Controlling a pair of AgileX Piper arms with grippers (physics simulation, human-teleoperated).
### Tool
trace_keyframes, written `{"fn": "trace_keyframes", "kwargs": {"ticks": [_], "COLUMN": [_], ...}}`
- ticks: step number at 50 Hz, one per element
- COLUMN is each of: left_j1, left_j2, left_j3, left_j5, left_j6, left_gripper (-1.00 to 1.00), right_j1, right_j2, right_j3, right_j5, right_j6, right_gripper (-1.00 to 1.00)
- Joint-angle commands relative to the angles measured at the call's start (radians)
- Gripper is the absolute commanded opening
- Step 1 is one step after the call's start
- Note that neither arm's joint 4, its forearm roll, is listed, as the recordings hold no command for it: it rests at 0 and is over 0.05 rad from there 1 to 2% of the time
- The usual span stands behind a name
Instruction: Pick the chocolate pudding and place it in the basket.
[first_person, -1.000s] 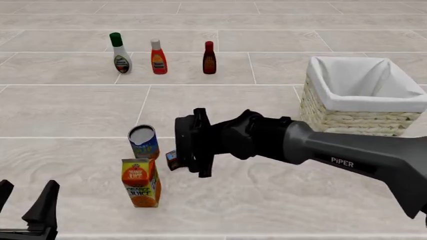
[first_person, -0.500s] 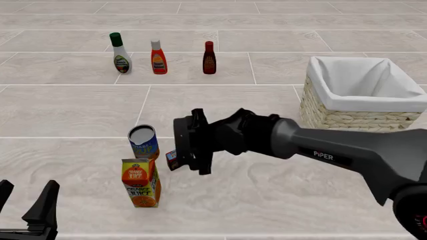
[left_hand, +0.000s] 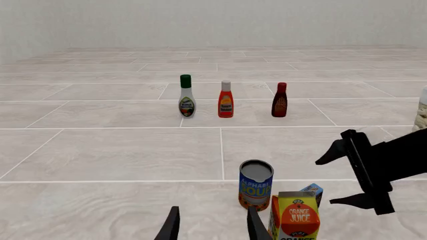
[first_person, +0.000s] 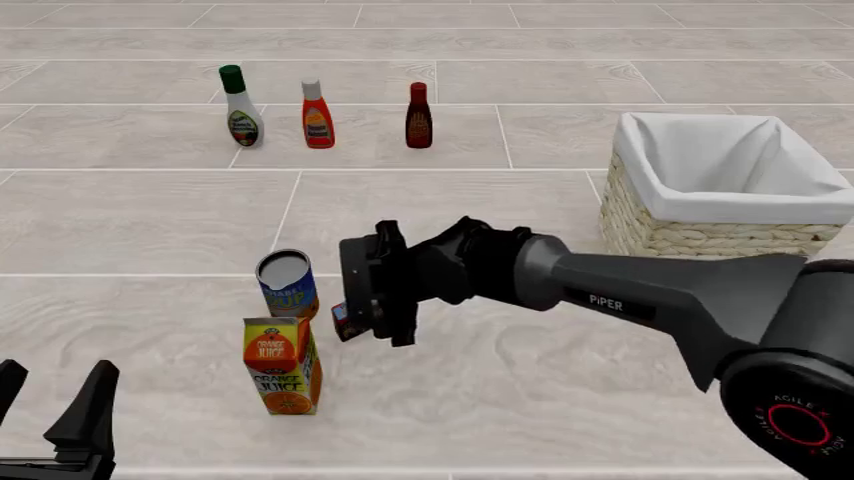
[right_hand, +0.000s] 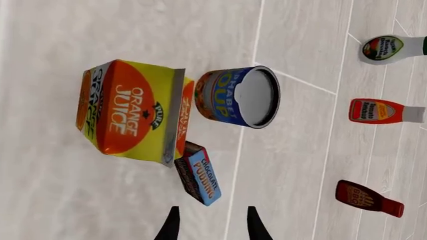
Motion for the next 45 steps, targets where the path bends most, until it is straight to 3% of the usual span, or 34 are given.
{"fn": "trace_keyframes", "kwargs": {"ticks": [1, 45], "left_j1": [0.000, 0.000], "left_j2": [-0.002, -0.002], "left_j3": [0.003, 0.003], "left_j5": [-0.003, -0.002], "left_j6": [-0.001, -0.001], "left_gripper": [1.00, 1.00], "right_j1": [-0.013, -0.023], "right_j2": [0.032, 0.113], "right_j3": [-0.037, -0.080], "right_j5": [0.012, 0.022], "right_j6": [-0.003, -0.012], "right_gripper": [1.00, 1.00]}}
